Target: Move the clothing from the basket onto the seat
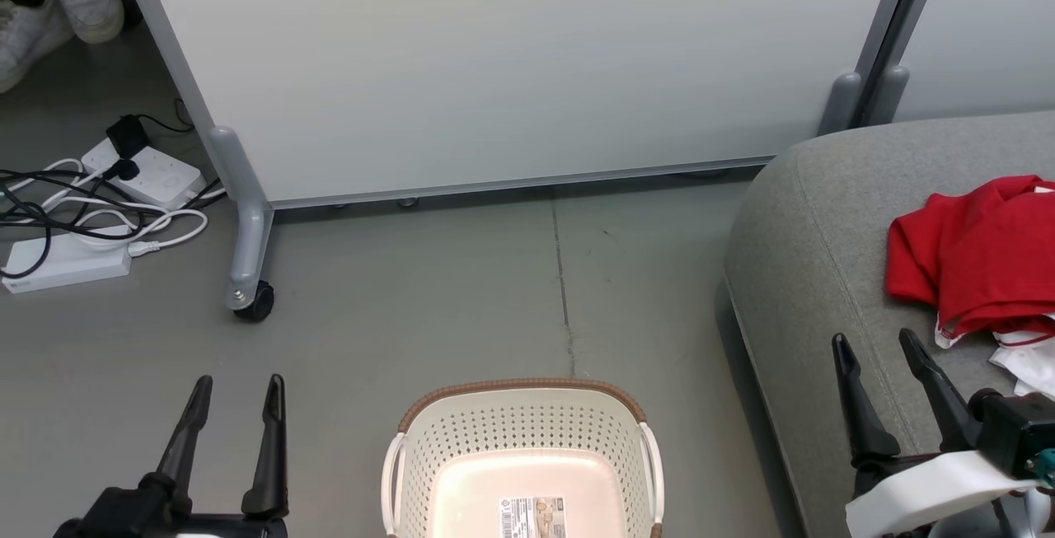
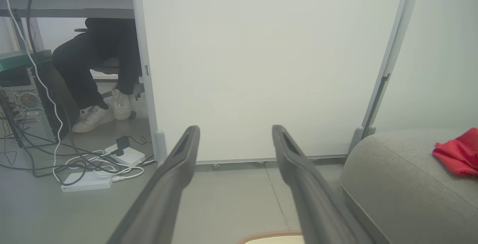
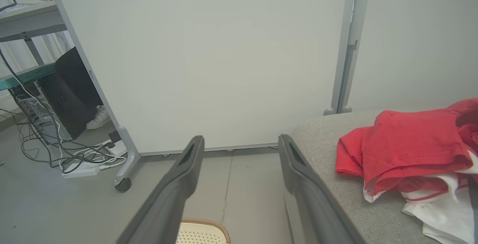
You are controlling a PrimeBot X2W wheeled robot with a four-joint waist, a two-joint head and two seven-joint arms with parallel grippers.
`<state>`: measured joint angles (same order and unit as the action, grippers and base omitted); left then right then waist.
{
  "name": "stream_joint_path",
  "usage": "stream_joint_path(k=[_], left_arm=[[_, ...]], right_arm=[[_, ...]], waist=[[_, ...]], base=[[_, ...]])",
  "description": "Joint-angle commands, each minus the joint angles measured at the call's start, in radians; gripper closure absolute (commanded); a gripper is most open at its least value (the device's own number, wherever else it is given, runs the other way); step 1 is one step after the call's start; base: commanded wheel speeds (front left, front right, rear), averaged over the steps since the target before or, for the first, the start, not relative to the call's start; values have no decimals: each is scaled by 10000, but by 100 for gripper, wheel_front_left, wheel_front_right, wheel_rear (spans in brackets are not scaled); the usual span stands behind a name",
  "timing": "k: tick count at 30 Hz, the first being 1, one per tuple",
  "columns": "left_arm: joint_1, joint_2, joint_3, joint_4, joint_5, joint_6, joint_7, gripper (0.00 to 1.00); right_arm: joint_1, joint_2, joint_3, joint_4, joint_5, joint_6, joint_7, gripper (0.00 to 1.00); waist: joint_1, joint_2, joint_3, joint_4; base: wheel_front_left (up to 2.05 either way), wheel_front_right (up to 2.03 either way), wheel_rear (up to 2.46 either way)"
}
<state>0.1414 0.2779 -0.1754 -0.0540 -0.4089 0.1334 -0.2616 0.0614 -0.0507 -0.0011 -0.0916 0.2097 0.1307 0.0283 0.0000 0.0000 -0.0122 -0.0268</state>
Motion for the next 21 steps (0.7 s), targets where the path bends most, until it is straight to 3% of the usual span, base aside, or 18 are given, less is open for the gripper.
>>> stream_joint_path(k=[1,21], left_arm=[[122,37,-18,83,98,5,-42,0],[239,119,-340,410,288,217,215,0]], right_arm=[[131,-23,-6,-26,-88,4,14,0],[394,-18,-57,-72,-91,2,133,0]], waist=[[0,0,-60,55],[0,0,-212,188]], base=[[0,0,0],[0,0,0]])
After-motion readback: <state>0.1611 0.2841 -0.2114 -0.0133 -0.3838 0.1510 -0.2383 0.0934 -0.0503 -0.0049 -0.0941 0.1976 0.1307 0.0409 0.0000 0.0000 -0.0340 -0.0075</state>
